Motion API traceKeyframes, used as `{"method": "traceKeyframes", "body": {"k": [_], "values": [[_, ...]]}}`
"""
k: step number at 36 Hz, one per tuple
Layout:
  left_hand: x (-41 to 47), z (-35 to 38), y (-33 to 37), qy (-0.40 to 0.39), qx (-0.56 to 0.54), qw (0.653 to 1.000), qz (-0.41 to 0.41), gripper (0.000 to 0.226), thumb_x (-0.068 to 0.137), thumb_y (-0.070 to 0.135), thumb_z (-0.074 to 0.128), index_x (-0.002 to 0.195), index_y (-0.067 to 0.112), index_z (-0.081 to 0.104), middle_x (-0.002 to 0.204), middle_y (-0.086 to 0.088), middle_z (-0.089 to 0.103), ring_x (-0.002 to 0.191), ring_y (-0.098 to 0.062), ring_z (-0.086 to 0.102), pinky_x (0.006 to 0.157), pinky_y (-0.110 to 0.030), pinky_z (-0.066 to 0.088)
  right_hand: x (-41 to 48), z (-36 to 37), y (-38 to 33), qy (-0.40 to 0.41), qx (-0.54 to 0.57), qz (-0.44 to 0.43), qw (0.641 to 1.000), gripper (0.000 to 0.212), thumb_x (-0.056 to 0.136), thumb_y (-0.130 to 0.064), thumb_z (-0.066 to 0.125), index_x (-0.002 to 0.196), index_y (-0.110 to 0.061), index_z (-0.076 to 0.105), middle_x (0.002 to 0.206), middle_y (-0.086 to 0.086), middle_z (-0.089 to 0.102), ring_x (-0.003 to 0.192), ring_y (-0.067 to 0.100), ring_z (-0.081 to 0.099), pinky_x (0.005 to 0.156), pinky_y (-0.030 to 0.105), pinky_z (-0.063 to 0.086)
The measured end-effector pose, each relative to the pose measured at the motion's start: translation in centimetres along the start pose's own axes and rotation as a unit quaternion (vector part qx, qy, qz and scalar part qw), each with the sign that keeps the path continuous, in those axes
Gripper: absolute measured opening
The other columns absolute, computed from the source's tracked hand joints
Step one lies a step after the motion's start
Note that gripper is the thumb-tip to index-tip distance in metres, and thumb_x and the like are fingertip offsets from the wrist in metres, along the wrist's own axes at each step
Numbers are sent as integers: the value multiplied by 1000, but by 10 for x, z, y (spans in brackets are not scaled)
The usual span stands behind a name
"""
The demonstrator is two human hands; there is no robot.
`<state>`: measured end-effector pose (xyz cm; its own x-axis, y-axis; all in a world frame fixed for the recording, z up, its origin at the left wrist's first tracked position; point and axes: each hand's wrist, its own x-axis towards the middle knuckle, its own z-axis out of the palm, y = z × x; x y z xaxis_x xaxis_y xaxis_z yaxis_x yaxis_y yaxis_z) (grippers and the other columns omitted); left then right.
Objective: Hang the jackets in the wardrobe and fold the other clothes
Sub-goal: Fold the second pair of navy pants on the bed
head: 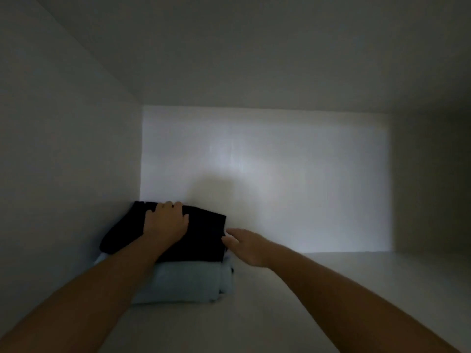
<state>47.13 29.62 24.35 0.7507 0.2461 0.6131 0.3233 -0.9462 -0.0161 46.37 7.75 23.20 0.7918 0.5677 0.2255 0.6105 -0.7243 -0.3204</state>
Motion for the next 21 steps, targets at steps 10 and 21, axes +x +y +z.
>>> {"method": "traceKeyframes", "body": {"k": [10,21], "values": [[-136,-123,149,26,-31,941,335,42,99,43,33,131,18,42,126,-1,50,113,-21,48,92,-35,38,-244,-76,48,86,-259,61,960,51,100,-46,37,146,-26,30,151,1,34,132,25,39,106,41,35],[-410,-283,311,116,-341,763,536,35,92,43,45,118,22,54,116,4,62,105,-22,57,79,-32,41,-613,-108,34,220,-275,231,907,44,97,-34,48,139,-24,42,141,-2,45,124,21,47,101,37,41]]}}
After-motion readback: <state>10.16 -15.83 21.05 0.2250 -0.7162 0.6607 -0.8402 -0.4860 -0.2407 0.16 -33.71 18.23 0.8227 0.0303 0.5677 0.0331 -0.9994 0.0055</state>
